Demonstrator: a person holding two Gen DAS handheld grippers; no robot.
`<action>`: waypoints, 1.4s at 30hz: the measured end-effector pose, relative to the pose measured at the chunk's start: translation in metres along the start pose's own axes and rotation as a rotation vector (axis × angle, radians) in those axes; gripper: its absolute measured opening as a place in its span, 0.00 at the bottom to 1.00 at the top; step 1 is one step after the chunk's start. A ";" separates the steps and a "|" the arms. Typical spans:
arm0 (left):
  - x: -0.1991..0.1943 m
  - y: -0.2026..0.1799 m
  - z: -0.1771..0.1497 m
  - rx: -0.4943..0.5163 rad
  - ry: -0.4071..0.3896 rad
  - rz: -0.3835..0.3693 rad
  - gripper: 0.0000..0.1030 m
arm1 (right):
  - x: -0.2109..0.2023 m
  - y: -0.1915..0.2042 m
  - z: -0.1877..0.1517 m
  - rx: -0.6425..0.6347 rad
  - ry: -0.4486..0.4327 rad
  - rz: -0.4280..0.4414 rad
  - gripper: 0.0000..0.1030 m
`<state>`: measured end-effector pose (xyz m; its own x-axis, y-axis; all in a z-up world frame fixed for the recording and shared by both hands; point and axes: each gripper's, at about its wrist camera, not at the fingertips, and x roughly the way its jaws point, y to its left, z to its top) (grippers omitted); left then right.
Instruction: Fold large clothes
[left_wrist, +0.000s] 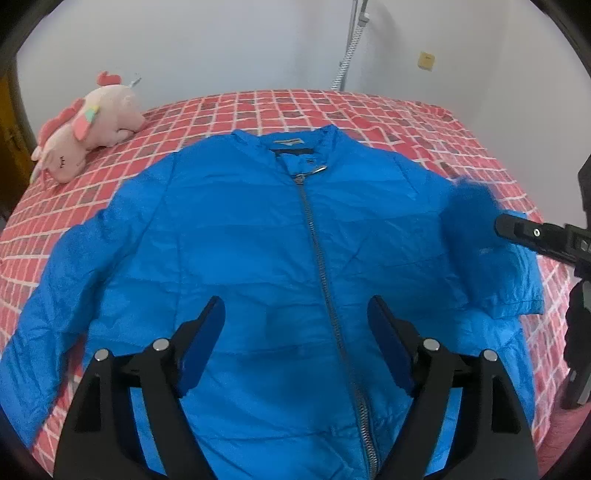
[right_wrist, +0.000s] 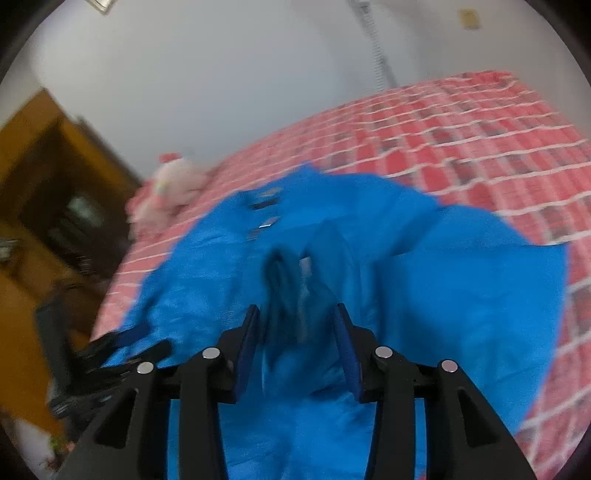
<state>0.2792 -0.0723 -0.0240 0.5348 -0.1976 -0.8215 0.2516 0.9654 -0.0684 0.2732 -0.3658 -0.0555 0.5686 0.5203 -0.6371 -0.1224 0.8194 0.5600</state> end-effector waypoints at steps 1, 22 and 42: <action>0.000 -0.002 0.001 0.004 0.000 -0.015 0.80 | -0.005 -0.001 -0.002 -0.004 -0.012 0.016 0.45; 0.088 -0.079 0.038 -0.023 0.114 -0.246 0.11 | -0.062 -0.097 -0.007 0.152 -0.226 -0.176 0.48; 0.013 0.093 0.040 -0.238 -0.108 0.020 0.08 | 0.010 -0.062 -0.010 0.051 -0.052 -0.148 0.48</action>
<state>0.3420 0.0084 -0.0186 0.6241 -0.1828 -0.7596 0.0500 0.9796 -0.1947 0.2781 -0.4092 -0.1021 0.6192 0.3806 -0.6868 0.0063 0.8722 0.4891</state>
